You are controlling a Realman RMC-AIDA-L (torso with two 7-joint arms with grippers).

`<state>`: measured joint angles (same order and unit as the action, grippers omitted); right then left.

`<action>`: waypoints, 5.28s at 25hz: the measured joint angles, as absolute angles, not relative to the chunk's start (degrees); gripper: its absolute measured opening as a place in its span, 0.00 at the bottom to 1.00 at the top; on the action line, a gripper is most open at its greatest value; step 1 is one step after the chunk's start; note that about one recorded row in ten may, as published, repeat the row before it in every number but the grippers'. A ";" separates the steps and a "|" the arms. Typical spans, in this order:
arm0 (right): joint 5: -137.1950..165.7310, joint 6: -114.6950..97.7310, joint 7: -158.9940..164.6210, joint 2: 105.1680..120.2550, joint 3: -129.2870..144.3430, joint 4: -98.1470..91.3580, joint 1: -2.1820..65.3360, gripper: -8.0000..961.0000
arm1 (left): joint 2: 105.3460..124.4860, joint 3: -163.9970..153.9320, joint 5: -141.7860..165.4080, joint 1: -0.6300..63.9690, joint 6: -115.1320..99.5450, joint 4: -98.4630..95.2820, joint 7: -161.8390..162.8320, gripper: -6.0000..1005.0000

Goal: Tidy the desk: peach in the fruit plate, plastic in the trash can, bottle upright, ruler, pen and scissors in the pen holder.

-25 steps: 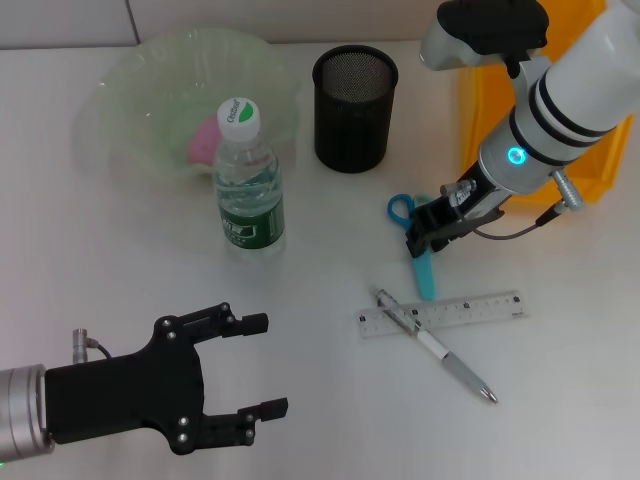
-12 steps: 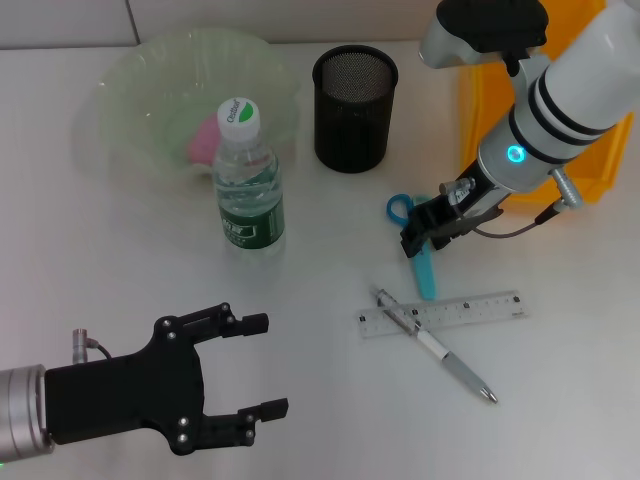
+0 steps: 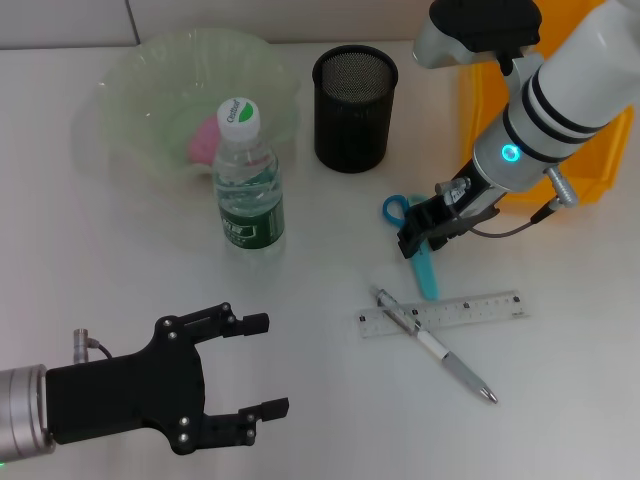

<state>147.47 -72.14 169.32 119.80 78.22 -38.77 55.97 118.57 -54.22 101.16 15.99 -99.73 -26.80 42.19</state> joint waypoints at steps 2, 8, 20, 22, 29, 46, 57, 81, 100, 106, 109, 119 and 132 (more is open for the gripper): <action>147.47 -72.14 169.32 119.80 78.22 -38.71 56.01 0.40 | 118.56 -54.22 101.17 15.99 -99.73 -26.80 42.19 0.80; 147.76 -72.14 169.32 119.80 78.22 -38.55 56.01 0.39 | 118.57 -54.22 101.24 15.99 -99.71 -26.80 42.19 0.80; 147.92 -71.57 169.26 119.79 78.22 -36.19 57.40 0.34 | 118.57 -54.22 101.25 15.99 -99.66 -26.80 42.19 0.80; 147.92 -71.52 169.08 119.79 78.23 -36.14 57.41 0.33 | 118.57 -54.22 101.24 15.99 -99.66 -26.77 42.19 0.80; 147.73 -71.40 169.02 119.78 80.80 -36.93 57.28 0.31 | 118.56 -54.22 100.84 16.06 -100.06 -26.72 42.19 0.80; 144.26 -77.37 168.74 119.39 80.44 -52.75 50.03 0.23 | 118.56 -54.19 100.81 16.08 -100.22 -26.71 42.19 0.80; 135.97 -83.52 162.80 119.20 70.77 -79.49 37.75 0.23 | 118.56 -54.23 100.81 16.08 -100.13 -26.72 42.19 0.80; 72.56 -48.60 83.71 119.34 65.76 -31.53 43.95 0.22 | 118.57 -54.20 100.87 16.17 -99.81 -26.72 42.19 0.80; 71.08 -44.83 75.35 119.81 66.35 -22.21 47.61 0.23 | 118.57 -54.23 101.17 16.34 -99.00 -24.73 40.65 0.80; 70.93 -44.72 71.47 119.90 66.36 -21.10 48.07 0.23 | 118.56 -54.23 101.16 16.54 -98.99 -24.60 40.62 0.80; 70.86 -44.36 70.82 119.91 66.35 -20.53 48.28 0.23 | 118.56 -54.23 101.16 16.63 -98.91 -24.58 40.61 0.80; 70.83 -43.98 69.78 119.97 66.36 -19.36 48.49 0.22 | 118.62 -54.23 101.16 16.70 -98.64 -24.55 40.59 0.80; 70.33 -48.76 70.05 119.97 65.94 -20.18 45.93 0.41 | 118.57 -54.22 101.02 16.43 -98.48 -23.81 39.64 0.80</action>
<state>70.33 -48.76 70.06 119.97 65.94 -20.18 45.93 118.57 -54.22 101.02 16.43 -98.48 -23.81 39.64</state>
